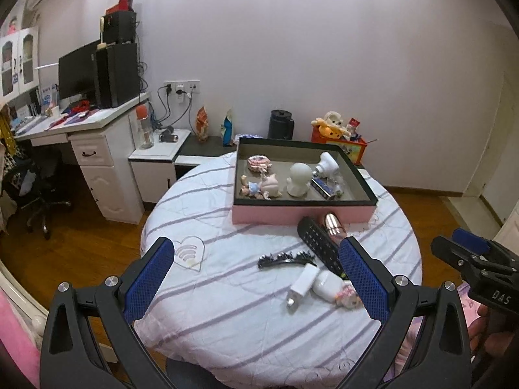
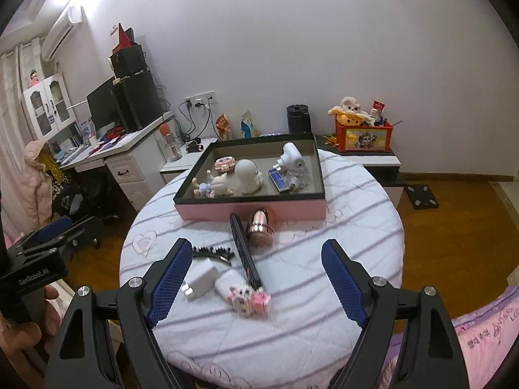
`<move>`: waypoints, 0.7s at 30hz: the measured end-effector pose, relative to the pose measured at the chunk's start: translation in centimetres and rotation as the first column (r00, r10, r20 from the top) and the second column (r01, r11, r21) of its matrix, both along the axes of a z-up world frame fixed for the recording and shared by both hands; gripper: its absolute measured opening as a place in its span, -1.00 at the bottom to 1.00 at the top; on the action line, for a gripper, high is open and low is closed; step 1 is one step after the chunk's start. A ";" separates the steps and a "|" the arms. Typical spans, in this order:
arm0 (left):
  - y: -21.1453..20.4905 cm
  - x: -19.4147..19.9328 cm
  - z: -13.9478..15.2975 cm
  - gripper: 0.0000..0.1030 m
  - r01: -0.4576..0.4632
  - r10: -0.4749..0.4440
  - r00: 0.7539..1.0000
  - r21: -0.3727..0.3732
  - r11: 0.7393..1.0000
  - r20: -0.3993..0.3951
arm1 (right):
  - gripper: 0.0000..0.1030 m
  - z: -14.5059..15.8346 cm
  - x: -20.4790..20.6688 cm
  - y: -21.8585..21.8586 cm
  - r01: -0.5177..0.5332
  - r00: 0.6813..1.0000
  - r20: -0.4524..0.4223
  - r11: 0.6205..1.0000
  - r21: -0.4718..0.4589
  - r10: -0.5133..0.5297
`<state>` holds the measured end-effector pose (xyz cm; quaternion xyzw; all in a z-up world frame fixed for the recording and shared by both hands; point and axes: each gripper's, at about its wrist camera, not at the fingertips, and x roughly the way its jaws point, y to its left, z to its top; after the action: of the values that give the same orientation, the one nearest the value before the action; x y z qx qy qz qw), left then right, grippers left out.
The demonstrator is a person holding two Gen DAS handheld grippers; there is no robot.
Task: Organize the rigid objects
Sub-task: 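Withdraw both tools and move them toward the white charger and black remote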
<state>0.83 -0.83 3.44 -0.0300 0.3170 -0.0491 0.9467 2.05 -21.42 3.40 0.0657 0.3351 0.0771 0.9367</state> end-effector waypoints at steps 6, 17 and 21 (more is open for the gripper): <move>-0.1 -1.3 -0.2 0.99 0.006 -0.006 1.000 -0.001 1.000 -0.008 | 0.62 -0.3 -1.3 -0.4 0.009 1.000 -0.012 1.000 -0.003 -0.009; 0.2 -2.1 0.0 0.99 -0.007 0.007 1.000 -0.003 1.000 -0.007 | 0.62 -0.1 -2.1 0.1 -0.002 1.000 0.001 1.000 -0.004 0.002; 0.2 -2.1 -0.2 0.99 -0.006 0.006 1.000 -0.002 1.000 -0.012 | 0.62 -0.2 -2.2 0.1 -0.004 1.000 -0.003 1.000 -0.005 0.004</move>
<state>-1.31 -0.65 3.28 -0.0322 0.3226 -0.0462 0.9449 -0.15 -21.30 3.24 0.0630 0.3366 0.0780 0.9363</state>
